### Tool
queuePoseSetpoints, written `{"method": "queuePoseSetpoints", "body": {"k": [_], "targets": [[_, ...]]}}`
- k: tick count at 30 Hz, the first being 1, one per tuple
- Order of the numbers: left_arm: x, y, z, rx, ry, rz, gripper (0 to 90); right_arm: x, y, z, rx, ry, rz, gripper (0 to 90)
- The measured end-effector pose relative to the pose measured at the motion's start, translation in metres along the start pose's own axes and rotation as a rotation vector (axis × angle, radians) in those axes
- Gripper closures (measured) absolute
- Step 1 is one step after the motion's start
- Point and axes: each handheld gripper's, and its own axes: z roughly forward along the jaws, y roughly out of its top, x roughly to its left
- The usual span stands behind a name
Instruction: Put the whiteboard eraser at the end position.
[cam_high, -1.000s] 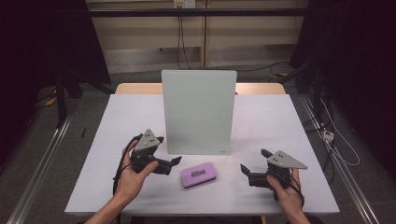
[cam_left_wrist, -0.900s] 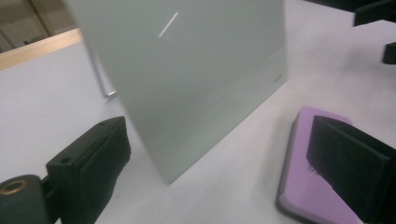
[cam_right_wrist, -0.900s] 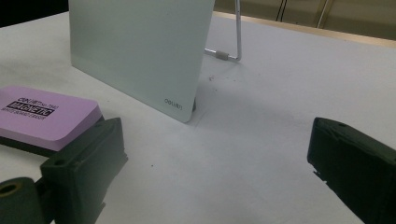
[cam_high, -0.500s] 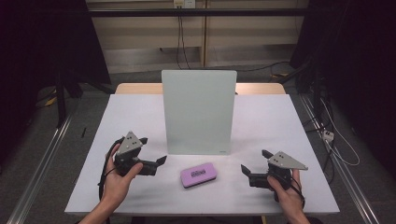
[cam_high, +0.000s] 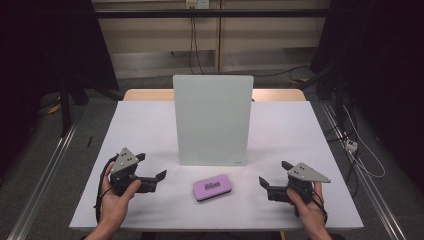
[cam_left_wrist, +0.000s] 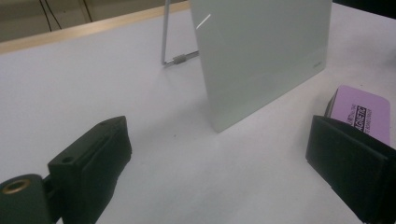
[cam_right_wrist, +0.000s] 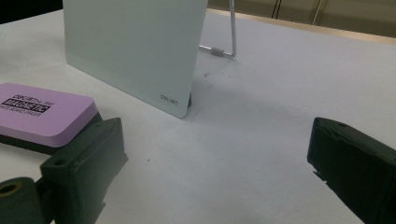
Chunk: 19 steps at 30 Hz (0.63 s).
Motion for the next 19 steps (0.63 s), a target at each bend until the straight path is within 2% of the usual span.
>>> {"method": "queuePoseSetpoints", "body": {"k": [4, 7, 8, 10, 12, 15, 19], "targets": [[0.005, -0.009, -0.002, 0.004, 0.016, -0.022, 6.5, 0.000, 0.000, -0.001, 0.000, -0.005, 0.002, 3.9], [0.005, -0.016, -0.003, 0.011, 0.020, -0.018, 6.4, 0.000, -0.001, -0.002, -0.001, -0.006, 0.002, 3.9], [0.005, -0.019, -0.004, -0.002, 0.031, -0.029, 6.4, 0.000, -0.001, -0.003, 0.000, -0.006, 0.002, 3.9], [0.005, -0.023, -0.006, -0.009, 0.031, -0.026, 6.4, 0.000, -0.001, -0.003, 0.002, -0.007, 0.003, 3.9], [0.005, -0.025, -0.008, -0.030, 0.041, -0.045, 6.4, 0.000, -0.001, -0.004, 0.002, -0.007, 0.002, 3.9], [0.007, -0.025, -0.009, -0.036, 0.038, -0.063, 6.3, 0.000, -0.002, -0.006, 0.002, -0.009, 0.004, 3.9], [0.006, -0.025, -0.005, -0.017, 0.037, -0.069, 6.3, -0.002, -0.002, -0.006, 0.006, -0.011, 0.011, 3.8]]}}
